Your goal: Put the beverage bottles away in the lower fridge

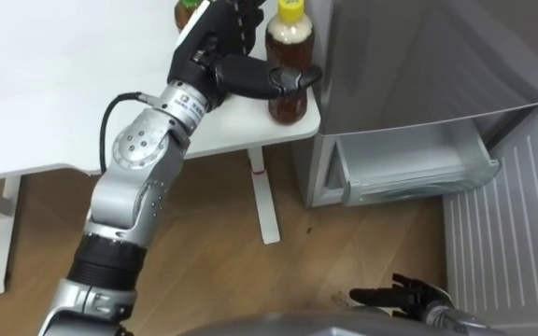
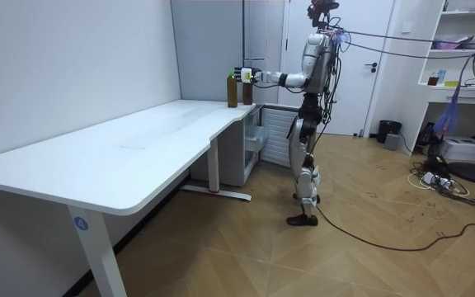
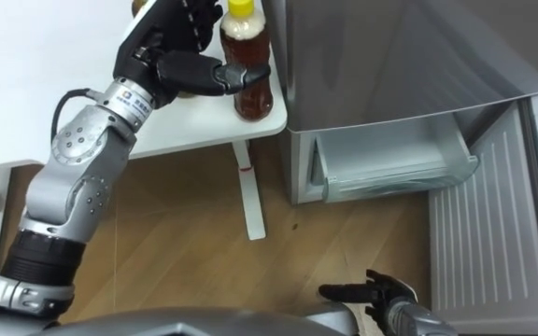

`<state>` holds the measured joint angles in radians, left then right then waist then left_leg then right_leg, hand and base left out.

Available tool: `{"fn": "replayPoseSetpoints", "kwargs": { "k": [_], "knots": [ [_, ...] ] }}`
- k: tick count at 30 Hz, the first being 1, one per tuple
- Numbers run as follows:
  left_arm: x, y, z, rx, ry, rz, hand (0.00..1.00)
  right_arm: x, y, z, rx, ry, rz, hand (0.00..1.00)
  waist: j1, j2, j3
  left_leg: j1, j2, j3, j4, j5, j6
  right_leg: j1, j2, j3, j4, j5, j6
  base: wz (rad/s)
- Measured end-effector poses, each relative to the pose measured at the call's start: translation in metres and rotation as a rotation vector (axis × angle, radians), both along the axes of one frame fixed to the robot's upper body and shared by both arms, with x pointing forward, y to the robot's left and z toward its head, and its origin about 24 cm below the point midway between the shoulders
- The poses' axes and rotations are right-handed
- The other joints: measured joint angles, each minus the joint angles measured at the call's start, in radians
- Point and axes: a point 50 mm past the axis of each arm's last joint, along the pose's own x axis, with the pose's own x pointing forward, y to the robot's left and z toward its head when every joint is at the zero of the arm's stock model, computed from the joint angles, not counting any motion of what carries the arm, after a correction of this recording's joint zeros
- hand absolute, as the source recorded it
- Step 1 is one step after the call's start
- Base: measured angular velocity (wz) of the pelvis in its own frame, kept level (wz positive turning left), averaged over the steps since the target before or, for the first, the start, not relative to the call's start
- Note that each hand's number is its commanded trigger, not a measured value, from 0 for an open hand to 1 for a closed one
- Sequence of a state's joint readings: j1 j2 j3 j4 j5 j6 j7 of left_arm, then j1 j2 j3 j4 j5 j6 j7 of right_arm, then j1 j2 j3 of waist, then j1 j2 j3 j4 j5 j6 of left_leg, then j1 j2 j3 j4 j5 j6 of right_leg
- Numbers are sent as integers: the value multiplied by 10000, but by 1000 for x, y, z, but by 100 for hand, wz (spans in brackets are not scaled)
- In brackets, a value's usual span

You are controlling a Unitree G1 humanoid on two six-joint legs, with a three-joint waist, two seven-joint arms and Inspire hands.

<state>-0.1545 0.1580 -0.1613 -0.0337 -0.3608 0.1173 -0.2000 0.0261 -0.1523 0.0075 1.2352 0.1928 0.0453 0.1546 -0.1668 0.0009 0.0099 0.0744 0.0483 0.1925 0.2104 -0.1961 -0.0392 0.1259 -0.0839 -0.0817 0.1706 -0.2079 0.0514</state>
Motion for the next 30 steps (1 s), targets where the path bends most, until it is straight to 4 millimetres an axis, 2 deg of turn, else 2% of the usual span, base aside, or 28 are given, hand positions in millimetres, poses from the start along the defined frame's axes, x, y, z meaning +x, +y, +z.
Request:
{"fn": "replayPoseSetpoints", "kwargs": {
  "k": [11,19,28,30],
  "knots": [
    [2,3,-15,87,689,81,0,3,1,1,9,-110,42,0,-283,57,11,11,0,1,-24,0,1,6,0,-17,-12,0,0,0],
    [3,2,-15,57,699,69,0,5,0,1,3,-192,-16,0,-333,103,-4,13,-3,121,-60,1,1,-22,-11,-5,-39,-1,1,0],
    [3,1,-20,24,903,54,0,5,-4,2,-83,-239,-113,0,-519,263,24,69,-2,193,-92,1,1,5,-15,-7,-22,0,1,0],
    [3,2,-24,52,1074,29,23,5,-5,2,-104,-247,-185,0,-514,265,28,67,-2,194,-90,1,2,3,-15,-9,-20,0,1,0]
  ]
}}
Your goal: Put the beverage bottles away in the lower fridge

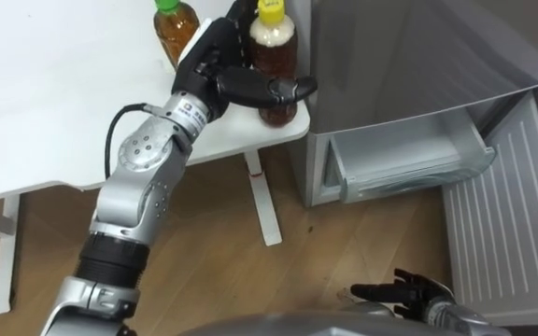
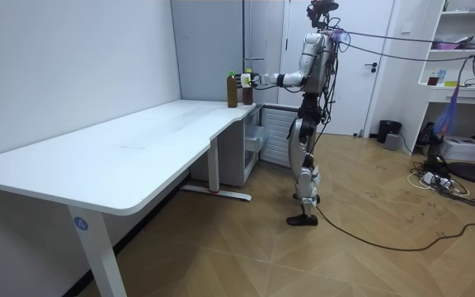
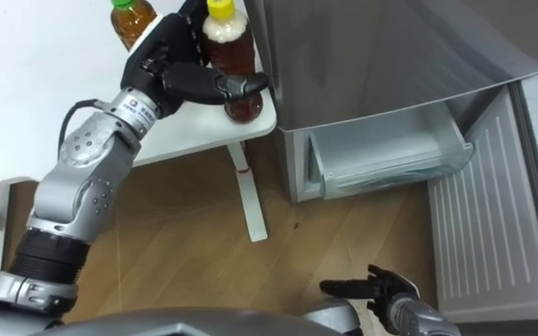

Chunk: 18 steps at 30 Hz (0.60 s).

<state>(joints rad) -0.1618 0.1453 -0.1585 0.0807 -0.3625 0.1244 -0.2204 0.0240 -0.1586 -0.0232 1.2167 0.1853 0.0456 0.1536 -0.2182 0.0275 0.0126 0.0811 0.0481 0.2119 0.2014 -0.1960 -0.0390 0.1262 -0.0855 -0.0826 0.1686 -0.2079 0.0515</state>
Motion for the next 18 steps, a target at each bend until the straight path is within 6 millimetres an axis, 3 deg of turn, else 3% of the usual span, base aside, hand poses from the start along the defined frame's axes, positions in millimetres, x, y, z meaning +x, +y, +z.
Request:
{"fn": "replayPoseSetpoints", "kwargs": {
  "k": [1,2,4,18],
  "knots": [
    [0,0,0,1,17,-17,58,0,0,0,-1,-3,-8,0,0,-2,2,-1,0,0,1,1,1,0,0,0,1,0,0,0],
    [0,0,-1,-3,17,-59,76,0,0,0,-5,-7,-9,0,0,-10,6,-1,0,1,3,1,1,-1,-1,0,1,0,0,0],
    [0,0,-1,-4,15,-75,100,0,0,0,-10,-13,-15,0,-3,-20,12,-10,-1,1,13,1,1,-1,-6,1,-4,-1,2,0],
    [-1,-1,-7,75,414,-139,100,0,-1,0,-20,-22,-65,0,-4,-3,-1,-3,-1,35,-10,1,1,-13,-6,-2,-3,-2,4,0]
  ]
}}
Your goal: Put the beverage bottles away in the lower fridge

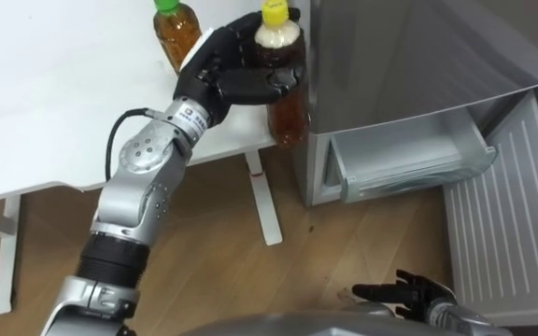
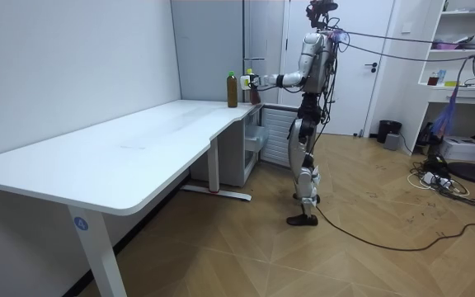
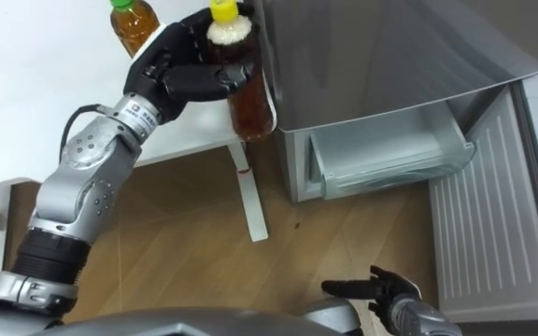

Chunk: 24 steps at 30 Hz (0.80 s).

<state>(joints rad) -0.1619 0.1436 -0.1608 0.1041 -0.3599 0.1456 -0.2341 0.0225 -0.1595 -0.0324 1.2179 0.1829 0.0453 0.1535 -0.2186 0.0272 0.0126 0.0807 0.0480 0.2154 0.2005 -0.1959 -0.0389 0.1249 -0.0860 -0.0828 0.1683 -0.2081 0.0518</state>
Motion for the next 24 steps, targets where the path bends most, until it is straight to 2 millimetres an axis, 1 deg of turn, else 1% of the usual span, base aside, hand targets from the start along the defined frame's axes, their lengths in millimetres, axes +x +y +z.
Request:
{"fn": "replayPoseSetpoints", "kwargs": {
  "k": [5,19,24],
  "knots": [
    [0,1,-6,112,382,26,100,0,0,0,1,-9,0,0,-3,-12,8,-10,0,3,-5,0,0,-21,0,1,7,1,-1,0],
    [0,2,-6,141,382,50,100,0,0,0,-8,-5,-17,0,-4,-23,7,-8,0,3,-5,0,0,-23,0,1,8,1,-1,0],
    [0,2,-5,143,363,70,100,0,0,0,5,-2,22,0,14,-56,-9,-8,1,-3,3,0,0,-22,0,-1,16,3,-2,0]
  ]
}}
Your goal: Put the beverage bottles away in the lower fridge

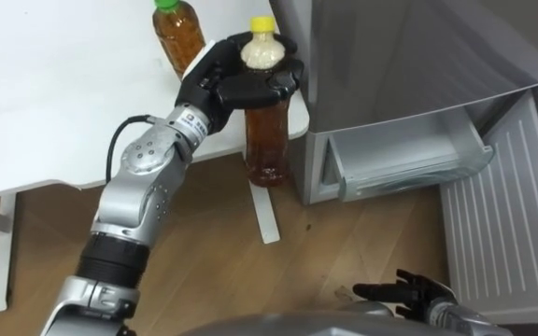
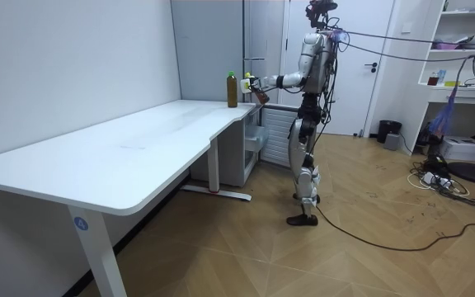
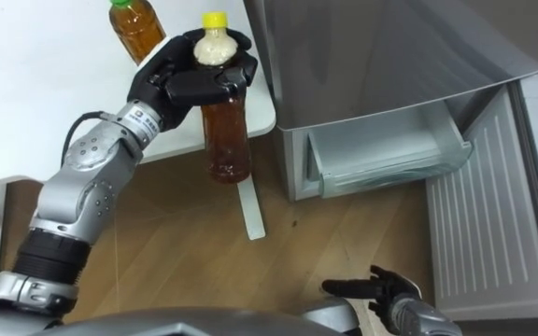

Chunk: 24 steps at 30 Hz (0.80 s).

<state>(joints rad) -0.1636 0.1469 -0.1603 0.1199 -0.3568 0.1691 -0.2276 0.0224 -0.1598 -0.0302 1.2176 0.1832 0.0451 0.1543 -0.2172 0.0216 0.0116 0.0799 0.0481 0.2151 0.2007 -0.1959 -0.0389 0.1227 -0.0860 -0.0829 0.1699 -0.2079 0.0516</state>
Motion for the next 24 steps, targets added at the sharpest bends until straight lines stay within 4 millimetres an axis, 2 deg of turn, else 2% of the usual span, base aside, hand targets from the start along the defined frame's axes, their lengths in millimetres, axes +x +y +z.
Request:
{"fn": "replayPoseSetpoints", "kwargs": {
  "k": [11,13,18,24],
  "knots": [
    [3,-2,7,-24,-287,8,100,3,2,0,58,-65,222,0,96,-76,-17,-29,1,-37,0,0,0,-13,0,-40,5,3,-1,0],
    [3,-3,13,35,-547,8,100,3,2,0,104,-79,255,0,121,-91,-25,-75,1,-39,13,0,0,-39,1,-53,4,3,-1,0],
    [-3,-7,38,258,-1754,-168,100,3,2,0,-83,129,783,0,320,-166,-121,-30,0,-137,24,0,1,35,5,-106,4,5,-5,1],
    [-8,-9,46,94,-2108,-234,100,4,3,0,-192,219,1008,0,613,-186,-129,-24,0,-278,24,0,0,84,5,-280,15,8,-9,3]
  ]
}}
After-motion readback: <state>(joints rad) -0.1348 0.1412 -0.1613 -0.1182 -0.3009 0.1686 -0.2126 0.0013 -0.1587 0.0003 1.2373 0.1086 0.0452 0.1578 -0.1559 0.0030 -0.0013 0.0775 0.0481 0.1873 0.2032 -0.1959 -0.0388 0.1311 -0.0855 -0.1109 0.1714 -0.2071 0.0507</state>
